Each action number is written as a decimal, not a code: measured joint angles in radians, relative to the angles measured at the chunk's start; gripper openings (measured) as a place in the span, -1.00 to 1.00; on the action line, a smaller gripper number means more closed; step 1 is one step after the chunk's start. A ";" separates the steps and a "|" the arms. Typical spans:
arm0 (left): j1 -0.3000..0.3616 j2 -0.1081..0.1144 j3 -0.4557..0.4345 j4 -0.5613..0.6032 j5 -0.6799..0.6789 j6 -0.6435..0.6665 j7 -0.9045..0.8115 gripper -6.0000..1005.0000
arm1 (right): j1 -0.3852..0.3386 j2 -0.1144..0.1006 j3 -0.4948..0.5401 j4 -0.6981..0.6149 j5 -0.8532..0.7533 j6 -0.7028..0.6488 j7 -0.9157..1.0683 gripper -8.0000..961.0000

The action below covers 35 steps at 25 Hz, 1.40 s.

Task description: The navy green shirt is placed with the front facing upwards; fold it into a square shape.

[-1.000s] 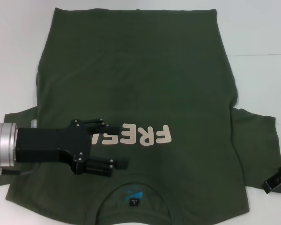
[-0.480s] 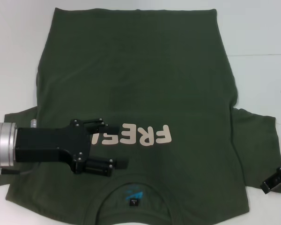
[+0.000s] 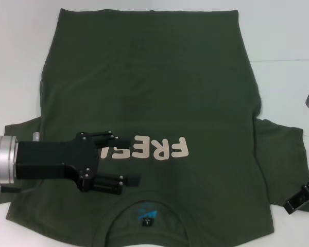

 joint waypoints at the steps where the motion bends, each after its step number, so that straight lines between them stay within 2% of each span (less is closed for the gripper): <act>1: 0.000 0.000 0.000 0.000 0.000 0.000 0.000 0.86 | 0.001 0.000 0.000 0.001 0.000 0.001 0.000 0.89; 9: 0.002 0.001 0.000 0.000 0.000 0.000 0.000 0.86 | 0.006 0.000 0.000 0.007 0.005 0.001 0.000 0.79; 14: 0.002 0.002 0.000 0.000 0.000 0.000 0.000 0.86 | 0.012 0.001 0.000 0.012 0.006 0.001 0.000 0.58; 35: 0.007 0.001 -0.002 0.001 0.000 0.003 0.000 0.86 | 0.007 -0.012 -0.008 0.012 0.000 0.002 0.017 0.59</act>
